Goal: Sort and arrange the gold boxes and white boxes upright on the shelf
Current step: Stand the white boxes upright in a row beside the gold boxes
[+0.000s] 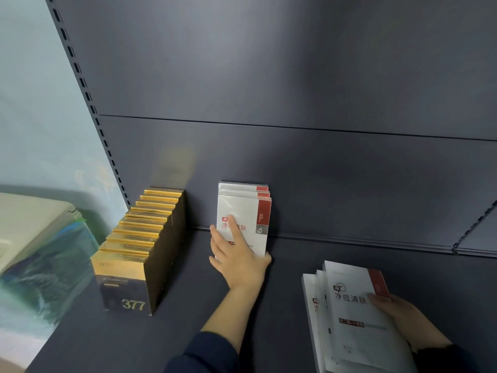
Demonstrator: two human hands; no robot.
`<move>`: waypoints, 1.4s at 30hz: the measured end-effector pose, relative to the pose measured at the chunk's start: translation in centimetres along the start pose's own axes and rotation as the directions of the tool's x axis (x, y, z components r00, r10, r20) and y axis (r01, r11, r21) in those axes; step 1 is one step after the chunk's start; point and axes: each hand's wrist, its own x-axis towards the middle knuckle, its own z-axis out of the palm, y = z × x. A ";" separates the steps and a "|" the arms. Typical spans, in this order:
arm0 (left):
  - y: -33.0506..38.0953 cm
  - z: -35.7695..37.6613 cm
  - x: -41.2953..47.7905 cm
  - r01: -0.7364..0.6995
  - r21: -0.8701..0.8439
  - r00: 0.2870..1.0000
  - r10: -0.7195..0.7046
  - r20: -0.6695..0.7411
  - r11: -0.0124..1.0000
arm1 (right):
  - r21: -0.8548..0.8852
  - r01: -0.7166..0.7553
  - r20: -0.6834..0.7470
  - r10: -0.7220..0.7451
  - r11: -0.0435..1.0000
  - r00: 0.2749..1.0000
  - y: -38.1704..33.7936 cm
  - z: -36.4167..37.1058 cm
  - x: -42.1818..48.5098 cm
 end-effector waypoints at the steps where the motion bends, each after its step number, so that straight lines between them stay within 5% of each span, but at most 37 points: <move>1: 0.0 0.0 0.2 0.006 0.003 1.000 -0.006 -0.021 1.000 | -0.001 0.011 -0.009 -0.011 1.000 1.000 0.0 0.0 0.0; 8: -0.7 -0.5 0.5 -0.013 -0.001 0.999 0.013 0.029 1.000 | 0.103 0.134 -0.019 -0.133 0.986 0.991 -0.7 -0.1 -1.3; 12: -1.3 -2.3 -0.2 -0.116 -0.282 0.991 0.093 -0.092 0.952 | 0.178 0.232 0.042 -0.243 0.956 0.969 -3.0 1.3 -1.6; 15: -1.5 -4.4 -1.4 -0.186 -0.672 0.982 0.157 -0.104 0.717 | 0.214 0.275 0.108 -0.303 0.937 0.947 -4.8 4.0 -1.0; 18: -1.1 -6.4 -2.8 0.094 -0.879 0.898 0.342 0.277 0.468 | 0.267 0.295 0.185 -0.350 0.917 0.918 -6.3 7.3 -0.6; 21: -0.8 -6.8 -3.5 0.212 -0.832 0.805 0.391 0.446 0.513 | 0.366 0.267 0.207 -0.358 0.892 0.911 -6.9 10.5 -0.2; 28: -2.4 -7.5 -1.6 0.117 -0.854 0.893 0.323 0.314 0.507 | 0.558 0.195 0.278 -0.403 0.807 0.872 -6.6 15.2 0.6; 31: -2.9 -7.7 0.6 -0.026 -0.879 0.900 0.395 0.187 0.477 | 0.450 0.359 0.208 -0.487 0.818 0.849 -7.6 16.9 1.4; 35: -4.1 -6.4 2.8 -0.123 -0.710 0.967 0.243 0.070 0.693 | 0.109 0.542 0.079 -0.550 0.834 0.831 -8.4 19.6 3.0; 38: -4.9 -5.5 3.6 0.018 -0.718 0.976 0.143 0.163 0.696 | 0.281 0.391 0.208 -0.454 0.876 0.867 -7.5 21.2 3.8; 42: -5.9 -5.4 4.7 0.324 -0.833 0.855 0.238 0.461 0.449 | 0.531 0.046 0.350 -0.268 0.846 0.897 -7.4 21.3 4.5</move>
